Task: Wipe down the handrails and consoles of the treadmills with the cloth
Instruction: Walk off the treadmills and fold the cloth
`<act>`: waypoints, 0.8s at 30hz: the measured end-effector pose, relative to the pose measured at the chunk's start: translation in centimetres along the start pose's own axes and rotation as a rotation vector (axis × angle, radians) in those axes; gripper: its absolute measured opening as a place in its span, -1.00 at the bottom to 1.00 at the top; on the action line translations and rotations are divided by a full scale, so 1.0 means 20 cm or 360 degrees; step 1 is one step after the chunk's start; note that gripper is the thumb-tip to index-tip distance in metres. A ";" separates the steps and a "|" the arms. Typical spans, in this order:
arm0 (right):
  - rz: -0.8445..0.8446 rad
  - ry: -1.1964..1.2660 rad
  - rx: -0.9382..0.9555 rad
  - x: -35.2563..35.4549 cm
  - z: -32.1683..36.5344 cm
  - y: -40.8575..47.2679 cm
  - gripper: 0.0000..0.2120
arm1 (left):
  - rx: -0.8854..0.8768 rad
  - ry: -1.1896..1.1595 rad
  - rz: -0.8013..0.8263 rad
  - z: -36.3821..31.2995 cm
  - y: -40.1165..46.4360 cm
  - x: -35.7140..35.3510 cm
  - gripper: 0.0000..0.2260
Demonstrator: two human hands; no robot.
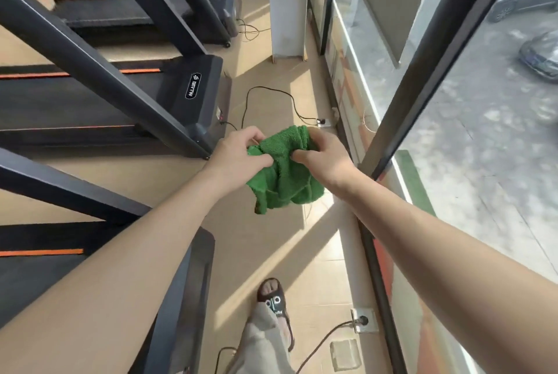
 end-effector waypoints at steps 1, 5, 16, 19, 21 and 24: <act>0.0015 0.0002 -0.0006 0.00 -0.03 0.16 -0.77 | 0.0015 -0.0026 0.0032 -0.02 0.15 0.03 -0.89; 0.0034 0.0005 -0.0068 0.01 -0.20 0.95 -0.79 | 0.0077 -0.0153 0.0166 -0.10 0.95 0.16 -0.86; 0.0023 0.0082 -0.0130 0.15 -0.35 2.72 -0.81 | 0.0022 -0.0171 0.0088 -0.58 2.58 0.65 -0.89; 0.0047 0.0113 -0.0103 0.17 -0.40 3.25 -0.85 | 0.0059 -0.0242 0.0057 -0.69 3.08 0.74 -0.91; 0.0109 0.0121 -0.0099 0.19 -0.47 3.60 -0.90 | 0.0106 -0.0277 0.0023 -0.75 3.41 0.78 -0.92; 0.0146 0.0042 -0.0112 0.21 -0.56 4.15 -0.74 | 0.0173 -0.0287 0.0012 -0.87 3.91 0.89 -0.91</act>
Point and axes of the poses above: each hand's wrist, its own y-axis towards the middle knuckle, its own x-axis out of the back of the hand, z = x × y, the point moved 2 cm from there along y, towards the middle knuckle, and after that the axes turned 14 degrees about x, right-handed, at the moved point
